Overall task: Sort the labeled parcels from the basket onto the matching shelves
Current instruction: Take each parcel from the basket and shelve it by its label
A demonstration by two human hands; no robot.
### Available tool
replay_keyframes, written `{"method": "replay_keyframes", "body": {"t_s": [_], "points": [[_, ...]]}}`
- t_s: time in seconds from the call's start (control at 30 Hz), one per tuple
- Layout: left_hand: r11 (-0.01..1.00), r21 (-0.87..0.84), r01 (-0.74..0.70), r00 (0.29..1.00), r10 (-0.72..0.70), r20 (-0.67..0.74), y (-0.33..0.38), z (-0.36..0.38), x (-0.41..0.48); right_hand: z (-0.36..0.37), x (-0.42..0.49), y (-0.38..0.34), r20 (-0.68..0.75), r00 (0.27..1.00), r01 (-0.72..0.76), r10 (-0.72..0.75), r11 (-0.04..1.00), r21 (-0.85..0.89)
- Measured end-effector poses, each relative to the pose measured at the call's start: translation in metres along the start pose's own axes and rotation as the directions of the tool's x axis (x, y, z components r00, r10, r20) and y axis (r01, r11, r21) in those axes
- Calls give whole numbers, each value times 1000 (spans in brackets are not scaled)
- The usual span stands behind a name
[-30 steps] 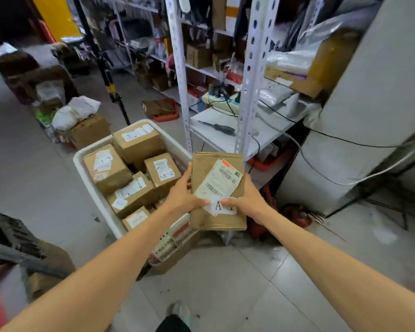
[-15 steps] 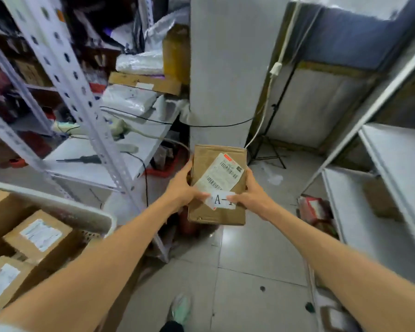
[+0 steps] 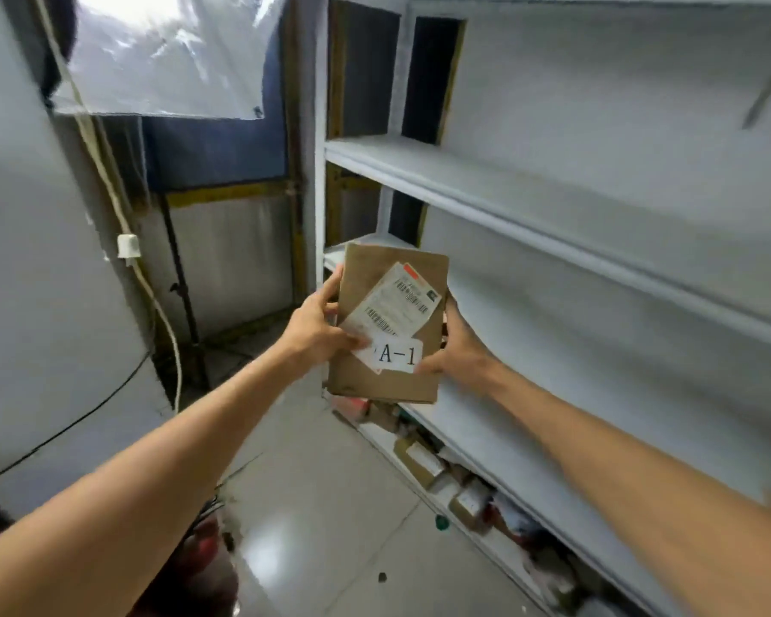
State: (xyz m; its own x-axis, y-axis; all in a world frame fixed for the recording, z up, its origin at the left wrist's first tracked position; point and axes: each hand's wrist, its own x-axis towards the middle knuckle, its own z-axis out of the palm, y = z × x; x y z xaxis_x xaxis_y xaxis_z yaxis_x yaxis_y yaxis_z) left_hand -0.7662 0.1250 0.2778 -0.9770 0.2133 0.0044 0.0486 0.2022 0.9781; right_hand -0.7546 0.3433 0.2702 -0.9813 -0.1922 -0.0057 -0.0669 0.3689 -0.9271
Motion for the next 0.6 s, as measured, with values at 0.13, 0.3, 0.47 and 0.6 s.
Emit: {"method": "replay_keyframes", "body": {"t_s": [0.13,0.3,0.47,0.6], "points": [[995,33,-99,976,91,196,29,64,40,-57,-39,10,-252,968,-19,5,998,-53],[980,-29,-196,898,191,397,73,152,61,-124,-102,13,-526,850,-68,22,995,-68],[956,-120,-268,805,291,517,117,225,65,-184,-151,5,-677,734,-153,55,985,-85],[931,-194,-310,768,365,525,145,265,71,-223,-165,1,-762,647,-175,26,978,-116]]}}
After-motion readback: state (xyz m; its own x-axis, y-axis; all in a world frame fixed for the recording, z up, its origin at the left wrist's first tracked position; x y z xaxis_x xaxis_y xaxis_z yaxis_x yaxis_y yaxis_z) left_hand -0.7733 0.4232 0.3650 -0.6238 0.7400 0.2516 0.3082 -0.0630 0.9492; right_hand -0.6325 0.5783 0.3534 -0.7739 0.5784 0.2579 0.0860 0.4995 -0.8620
